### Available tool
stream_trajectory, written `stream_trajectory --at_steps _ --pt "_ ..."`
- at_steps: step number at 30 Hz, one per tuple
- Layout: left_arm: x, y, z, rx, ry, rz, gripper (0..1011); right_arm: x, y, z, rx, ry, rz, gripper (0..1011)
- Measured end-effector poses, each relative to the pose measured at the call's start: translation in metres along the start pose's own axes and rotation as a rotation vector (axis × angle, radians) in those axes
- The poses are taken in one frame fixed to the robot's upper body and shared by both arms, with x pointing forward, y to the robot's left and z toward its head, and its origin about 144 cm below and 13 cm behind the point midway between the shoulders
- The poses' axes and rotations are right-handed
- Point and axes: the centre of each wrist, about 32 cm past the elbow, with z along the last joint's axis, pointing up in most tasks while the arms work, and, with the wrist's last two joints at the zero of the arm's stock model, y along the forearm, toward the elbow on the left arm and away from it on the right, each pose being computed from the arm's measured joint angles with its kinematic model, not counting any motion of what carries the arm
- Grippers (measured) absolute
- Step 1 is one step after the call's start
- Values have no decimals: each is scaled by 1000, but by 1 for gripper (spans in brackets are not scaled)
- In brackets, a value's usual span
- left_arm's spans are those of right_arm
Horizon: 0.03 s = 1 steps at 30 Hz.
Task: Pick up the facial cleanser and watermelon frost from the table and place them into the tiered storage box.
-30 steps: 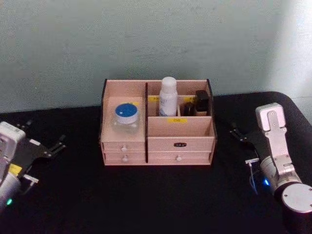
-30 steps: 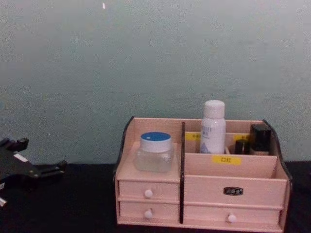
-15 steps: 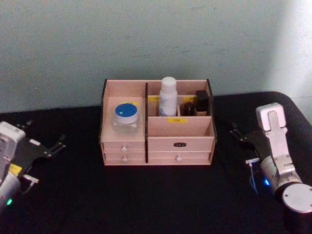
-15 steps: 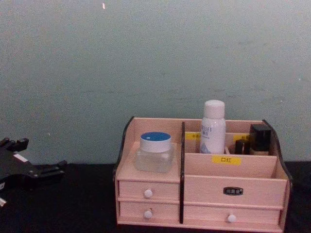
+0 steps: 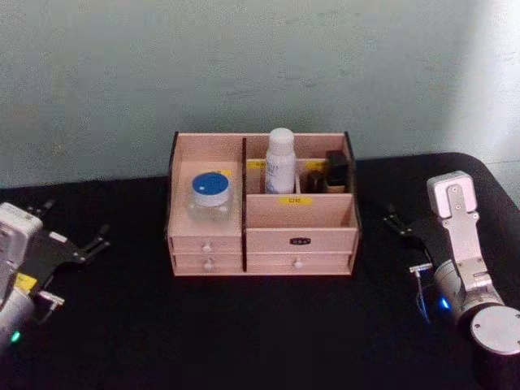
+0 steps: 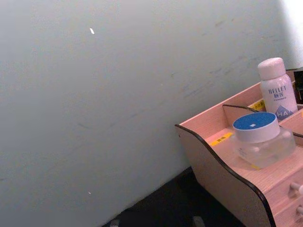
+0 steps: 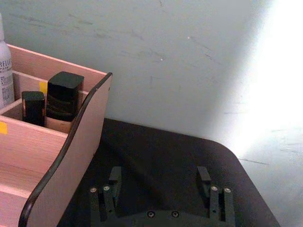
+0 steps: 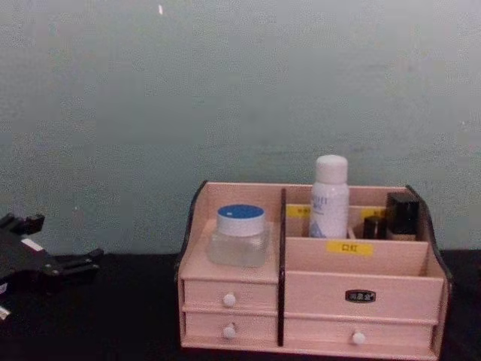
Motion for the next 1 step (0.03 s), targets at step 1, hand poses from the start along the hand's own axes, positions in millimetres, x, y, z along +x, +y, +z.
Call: stream_trajectory --at_steps 1 --pt "0 0 0 0 0 0 1001 0 0 0 0 0 0 1003"
